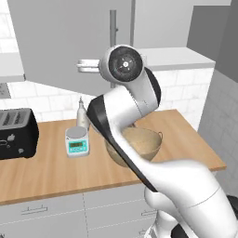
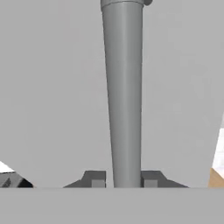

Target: Open the cabinet, pick up the bread from the cabinet and place it in the basket. Then move the basket to the dining counter.

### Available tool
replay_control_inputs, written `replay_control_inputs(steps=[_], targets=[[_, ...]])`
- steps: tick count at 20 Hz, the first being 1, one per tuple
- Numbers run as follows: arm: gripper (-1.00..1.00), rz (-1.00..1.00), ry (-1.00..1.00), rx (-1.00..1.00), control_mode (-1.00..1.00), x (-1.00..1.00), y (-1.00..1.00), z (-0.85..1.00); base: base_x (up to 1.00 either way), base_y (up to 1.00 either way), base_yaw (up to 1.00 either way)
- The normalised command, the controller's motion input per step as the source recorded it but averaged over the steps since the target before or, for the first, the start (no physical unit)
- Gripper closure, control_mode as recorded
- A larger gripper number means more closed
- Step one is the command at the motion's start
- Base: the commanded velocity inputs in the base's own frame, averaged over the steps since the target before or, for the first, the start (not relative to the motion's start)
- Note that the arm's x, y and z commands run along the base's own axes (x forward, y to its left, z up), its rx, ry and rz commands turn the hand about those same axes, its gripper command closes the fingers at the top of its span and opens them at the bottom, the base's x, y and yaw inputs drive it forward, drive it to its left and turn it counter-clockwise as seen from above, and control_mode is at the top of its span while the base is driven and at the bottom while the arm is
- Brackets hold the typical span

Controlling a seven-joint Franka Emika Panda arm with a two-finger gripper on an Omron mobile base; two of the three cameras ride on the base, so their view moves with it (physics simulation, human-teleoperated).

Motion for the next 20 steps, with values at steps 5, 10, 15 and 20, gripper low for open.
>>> replay_control_inputs(steps=[5, 10, 15, 20], targets=[[-1.00, 0.00, 0.02, 0.00, -1.00, -0.52, -0.13, -0.09, 0.00, 0.00, 0.00], [-1.00, 0.01, 0.08, 0.13, -1.00, -0.58, -0.24, 0.00, 0.00, 0.00, 0.00], [-1.00, 0.11, 0.02, 0.29, -1.00, -0.02, -0.94, 0.05, 0.00, 0.00, 0.00], [-1.00, 0.03, 0.16, 0.29, -1.00, 0.23, -0.75, 0.24, 0.00, 0.00, 0.00]])
